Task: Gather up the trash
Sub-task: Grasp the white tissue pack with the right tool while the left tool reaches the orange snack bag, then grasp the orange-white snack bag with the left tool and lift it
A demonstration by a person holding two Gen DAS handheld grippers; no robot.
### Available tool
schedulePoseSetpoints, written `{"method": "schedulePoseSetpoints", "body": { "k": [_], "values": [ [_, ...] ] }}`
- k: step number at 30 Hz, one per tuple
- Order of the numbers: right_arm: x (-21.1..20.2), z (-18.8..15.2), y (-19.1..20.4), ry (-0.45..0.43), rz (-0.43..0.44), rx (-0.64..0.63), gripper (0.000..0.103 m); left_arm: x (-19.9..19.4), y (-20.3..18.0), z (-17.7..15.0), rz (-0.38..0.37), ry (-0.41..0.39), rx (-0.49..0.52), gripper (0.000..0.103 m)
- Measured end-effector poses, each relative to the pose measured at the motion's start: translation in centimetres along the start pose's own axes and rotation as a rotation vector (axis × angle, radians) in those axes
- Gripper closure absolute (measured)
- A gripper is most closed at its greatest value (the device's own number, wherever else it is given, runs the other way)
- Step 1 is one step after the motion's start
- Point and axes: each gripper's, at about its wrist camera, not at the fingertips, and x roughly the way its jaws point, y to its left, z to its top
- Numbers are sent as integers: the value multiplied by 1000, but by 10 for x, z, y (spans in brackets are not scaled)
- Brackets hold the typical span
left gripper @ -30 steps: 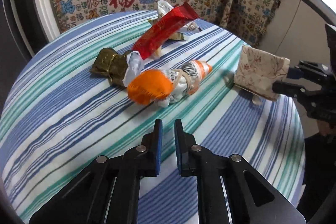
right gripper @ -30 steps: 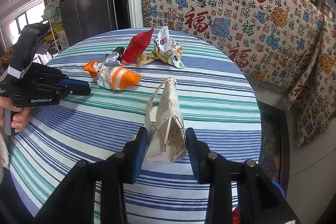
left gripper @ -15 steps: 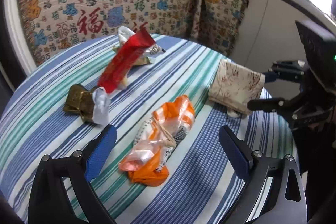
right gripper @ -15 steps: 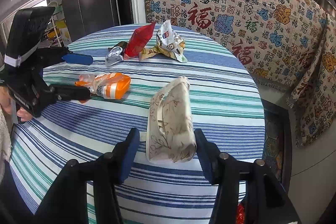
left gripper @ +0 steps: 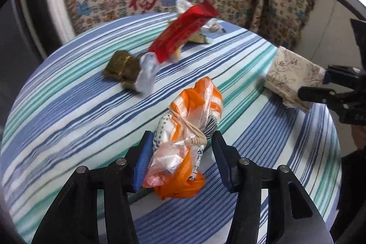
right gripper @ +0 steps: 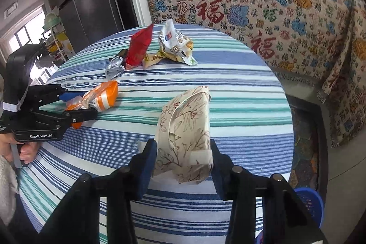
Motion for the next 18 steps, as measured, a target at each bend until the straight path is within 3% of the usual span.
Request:
{"method": "schedulePoseSetpoints", "body": {
  "k": [4,5,8,13,18],
  "values": [
    [-10,0,35,-26,20,-133,57,-10,14,-19,60,-9,-105,40],
    [-9,-1,39,-23,26,-147,56,-8,15,-22,53,3,-103,29],
    [-5,-3,43,-2,54,-143,56,-6,16,-24,60,6,-77,21],
    [-5,1,34,11,102,-78,47,-3,17,-21,46,6,-86,17],
    [0,1,26,49,114,-39,46,-2,18,-18,31,0,-104,17]
  ]
}}
